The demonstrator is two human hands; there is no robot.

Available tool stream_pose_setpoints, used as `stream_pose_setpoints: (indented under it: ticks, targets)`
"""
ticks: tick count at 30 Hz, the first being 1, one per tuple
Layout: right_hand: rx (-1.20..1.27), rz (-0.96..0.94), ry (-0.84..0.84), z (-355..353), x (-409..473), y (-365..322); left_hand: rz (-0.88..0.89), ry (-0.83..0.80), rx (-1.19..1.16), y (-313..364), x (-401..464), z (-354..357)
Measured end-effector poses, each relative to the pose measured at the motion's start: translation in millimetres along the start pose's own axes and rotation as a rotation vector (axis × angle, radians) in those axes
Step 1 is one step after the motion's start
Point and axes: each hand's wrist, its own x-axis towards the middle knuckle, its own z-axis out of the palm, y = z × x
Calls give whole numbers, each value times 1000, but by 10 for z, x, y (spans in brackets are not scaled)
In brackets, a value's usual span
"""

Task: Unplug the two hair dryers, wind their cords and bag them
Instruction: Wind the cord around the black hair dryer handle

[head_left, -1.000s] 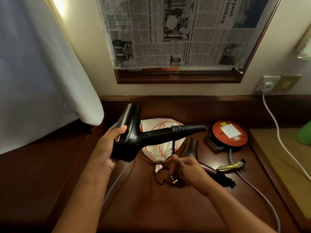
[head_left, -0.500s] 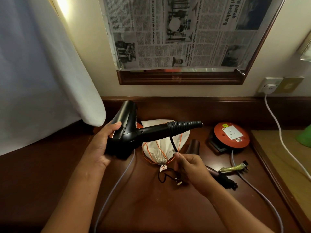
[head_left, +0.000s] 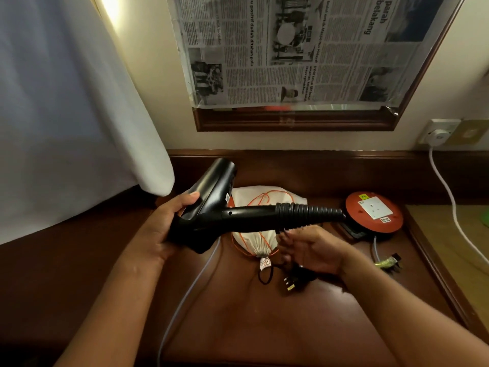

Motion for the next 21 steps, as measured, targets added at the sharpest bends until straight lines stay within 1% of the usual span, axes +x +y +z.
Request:
stream_pose_setpoints:
  ticks: [2, 3, 6, 8, 10, 13, 17, 21]
  targets:
    - [-125, 21, 45, -56, 4, -133, -24, -36, 39, 28, -12, -59]
    - [-229, 4, 39, -86, 21, -231, -29, -52, 70, 39, -19, -83]
    - [-636, -52, 20, -45, 77, -526, -24, -98, 149, 74, -49, -112]
    - [-912, -75, 48, 42, 78, -691, -1, -159, 201, 80, -47, -141]
    - [-1089, -112, 59, 130, 46, -820, -2, -220, 219, 80, -36, -174]
    - [-1260, -118, 43, 216, 5, -957, -18, -237, 240, 45, 15, -192]
    - [-1453, -115, 48, 270, 1, -1024, -31, -178, 317, -43, 38, -102]
    - [-1554, -115, 56, 290, -56, -1038, 9, -133, 404, -83, 29, 0]
